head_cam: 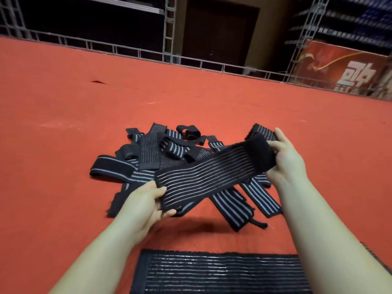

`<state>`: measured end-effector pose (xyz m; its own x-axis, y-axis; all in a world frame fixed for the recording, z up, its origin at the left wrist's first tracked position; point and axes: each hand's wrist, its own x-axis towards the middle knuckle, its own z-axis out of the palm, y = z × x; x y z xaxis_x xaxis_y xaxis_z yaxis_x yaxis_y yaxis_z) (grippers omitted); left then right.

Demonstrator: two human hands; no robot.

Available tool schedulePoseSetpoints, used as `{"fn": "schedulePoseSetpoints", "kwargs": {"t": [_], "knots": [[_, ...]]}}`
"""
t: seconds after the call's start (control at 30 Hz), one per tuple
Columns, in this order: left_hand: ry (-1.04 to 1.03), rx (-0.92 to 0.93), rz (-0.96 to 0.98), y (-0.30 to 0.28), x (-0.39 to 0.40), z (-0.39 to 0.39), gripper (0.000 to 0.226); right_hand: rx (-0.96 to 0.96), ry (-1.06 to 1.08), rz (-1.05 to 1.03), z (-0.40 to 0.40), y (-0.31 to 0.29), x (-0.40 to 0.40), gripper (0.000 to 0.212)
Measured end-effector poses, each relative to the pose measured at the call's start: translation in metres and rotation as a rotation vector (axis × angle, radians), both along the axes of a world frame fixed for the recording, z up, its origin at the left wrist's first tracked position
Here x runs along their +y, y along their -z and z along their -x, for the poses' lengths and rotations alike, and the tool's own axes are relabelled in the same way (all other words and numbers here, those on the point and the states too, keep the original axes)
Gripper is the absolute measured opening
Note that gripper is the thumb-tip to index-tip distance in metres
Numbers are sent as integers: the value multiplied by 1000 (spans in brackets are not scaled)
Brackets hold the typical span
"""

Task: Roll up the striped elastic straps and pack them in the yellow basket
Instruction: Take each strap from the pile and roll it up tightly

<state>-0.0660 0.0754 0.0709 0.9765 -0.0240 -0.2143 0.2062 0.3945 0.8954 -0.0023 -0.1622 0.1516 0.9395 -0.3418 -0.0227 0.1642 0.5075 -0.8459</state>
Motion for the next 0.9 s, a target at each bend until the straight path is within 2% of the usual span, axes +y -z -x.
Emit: {"fn": "schedulePoseSetpoints", "kwargs": {"t": [0.1, 0.23, 0.3, 0.33, 0.37, 0.4, 0.5, 0.53, 0.6, 0.67, 0.7, 0.8, 0.9], "knots": [[10, 90, 157, -3, -22, 5, 28, -58, -62, 246, 28, 12, 19, 56], [122, 138, 276, -12, -55, 11, 36, -194, -201, 729, 72, 54, 46, 61], [104, 106, 285, -11, -66, 14, 35, -187, -256, 850, 91, 79, 52, 61], [72, 73, 239, -6, -71, 15, 26, -182, -263, 866, 98, 88, 54, 62], [30, 46, 174, -1, -73, 17, 17, -173, -242, 861, 102, 96, 54, 65], [-8, 23, 123, 4, -74, 18, 17, -151, -202, 814, 106, 99, 54, 67], [-45, 23, 41, 14, -72, 24, 31, 109, -50, 572, 101, 102, 45, 65], [-29, 23, 20, 15, -72, 26, 31, 253, -102, 507, 98, 100, 42, 60], [38, 28, -19, 15, -70, 30, 31, 475, -384, 266, 91, 93, 35, 47], [129, 32, -92, 19, -68, 35, 32, 565, -582, -33, 83, 88, 32, 45], [171, 20, -139, 20, -67, 38, 33, 568, -605, -101, 77, 88, 31, 42], [224, -33, -260, 25, -62, 45, 36, 557, -605, -105, 61, 85, 34, 38], [190, -62, -350, 28, -54, 48, 36, 552, -639, 29, 51, 87, 41, 37]]}}
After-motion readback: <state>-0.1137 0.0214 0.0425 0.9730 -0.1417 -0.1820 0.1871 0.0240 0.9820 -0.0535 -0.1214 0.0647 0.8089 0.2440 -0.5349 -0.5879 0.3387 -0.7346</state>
